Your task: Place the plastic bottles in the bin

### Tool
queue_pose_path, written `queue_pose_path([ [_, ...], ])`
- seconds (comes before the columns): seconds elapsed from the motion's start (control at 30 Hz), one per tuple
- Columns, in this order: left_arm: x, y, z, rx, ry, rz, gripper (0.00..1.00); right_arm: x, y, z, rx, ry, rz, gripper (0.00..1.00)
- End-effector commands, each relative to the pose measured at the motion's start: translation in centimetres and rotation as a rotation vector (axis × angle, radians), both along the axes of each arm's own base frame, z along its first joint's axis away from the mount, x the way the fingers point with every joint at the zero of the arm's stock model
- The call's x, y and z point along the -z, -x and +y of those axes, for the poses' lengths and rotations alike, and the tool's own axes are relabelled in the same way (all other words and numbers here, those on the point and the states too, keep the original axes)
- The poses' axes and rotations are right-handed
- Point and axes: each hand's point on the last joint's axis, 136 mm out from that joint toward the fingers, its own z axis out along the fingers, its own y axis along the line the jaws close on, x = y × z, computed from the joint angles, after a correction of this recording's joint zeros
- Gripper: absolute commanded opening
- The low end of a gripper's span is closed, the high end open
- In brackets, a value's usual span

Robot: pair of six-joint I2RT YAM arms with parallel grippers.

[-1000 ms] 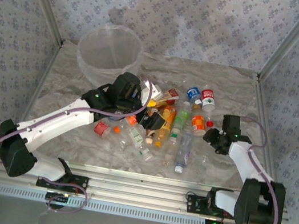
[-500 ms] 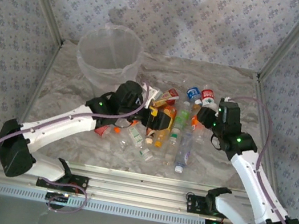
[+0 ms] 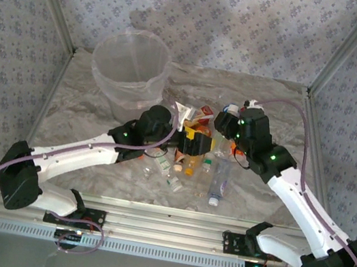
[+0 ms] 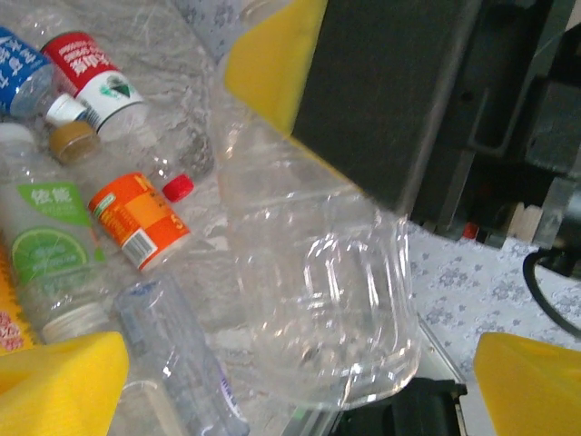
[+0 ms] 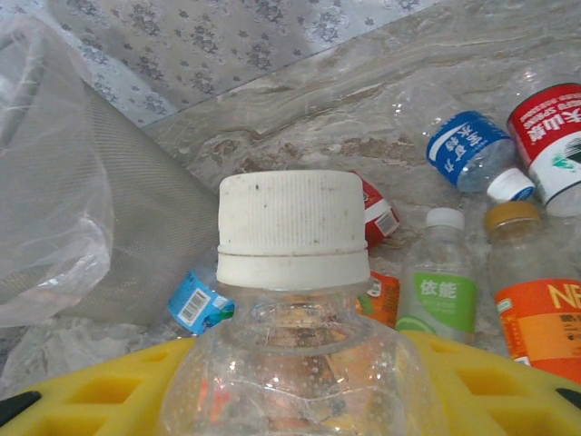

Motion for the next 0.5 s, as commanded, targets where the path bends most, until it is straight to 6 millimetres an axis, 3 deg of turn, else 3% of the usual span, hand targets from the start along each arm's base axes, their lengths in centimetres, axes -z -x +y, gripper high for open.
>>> queue_pose_path([
  [0.0,-1.2,0.3,-0.9,0.025,0.055,-0.045,0.98,-2.0,-0.3,0.5,0.021,-0.038,-0.042,0.54],
  [0.47,-0.2,0.5,-1.8,0.057,0.046,-0.022,0.96,-2.1,-0.1,2.3,-0.035,-0.082,-0.04,0.53],
])
